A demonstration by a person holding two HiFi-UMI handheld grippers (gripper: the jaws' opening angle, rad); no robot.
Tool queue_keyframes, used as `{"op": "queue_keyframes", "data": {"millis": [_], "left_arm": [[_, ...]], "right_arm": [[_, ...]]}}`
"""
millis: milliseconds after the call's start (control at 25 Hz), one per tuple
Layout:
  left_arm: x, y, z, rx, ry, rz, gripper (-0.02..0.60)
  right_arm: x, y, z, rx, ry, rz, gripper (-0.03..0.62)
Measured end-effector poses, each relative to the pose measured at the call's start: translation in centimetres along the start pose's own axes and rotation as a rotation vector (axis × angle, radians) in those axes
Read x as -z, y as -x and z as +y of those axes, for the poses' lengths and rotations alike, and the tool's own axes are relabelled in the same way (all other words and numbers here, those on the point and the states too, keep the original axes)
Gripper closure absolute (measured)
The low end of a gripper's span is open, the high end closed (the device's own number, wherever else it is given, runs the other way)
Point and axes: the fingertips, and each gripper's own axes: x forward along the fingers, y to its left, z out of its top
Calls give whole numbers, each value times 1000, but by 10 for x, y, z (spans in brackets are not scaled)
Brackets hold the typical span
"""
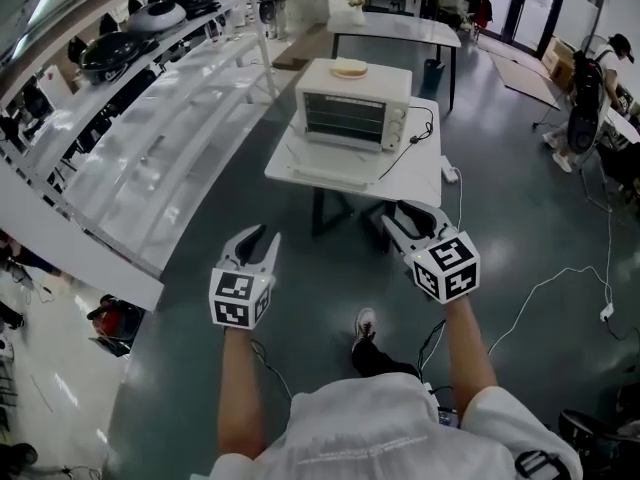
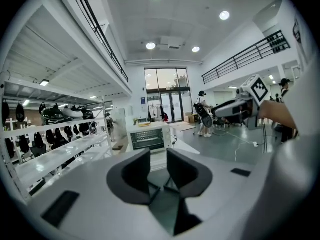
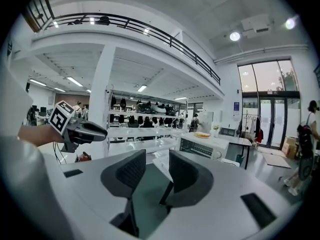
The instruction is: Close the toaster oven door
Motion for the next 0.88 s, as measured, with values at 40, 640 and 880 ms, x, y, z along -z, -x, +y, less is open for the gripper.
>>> {"op": "queue_keyframes", "data": {"millis": [40,640,880], "left_arm": [[-1,-13,4,0,-2,10,472],[-22,-209,47,-20,55,126,476],[2,-255,75,-24,102,187,476]], "right_arm": [[0,-10,-10,-4,-6,-1,442],[15,-137,-170,-69,-73,63,442],[26,-186,-188,-98,-96,104,442]]}}
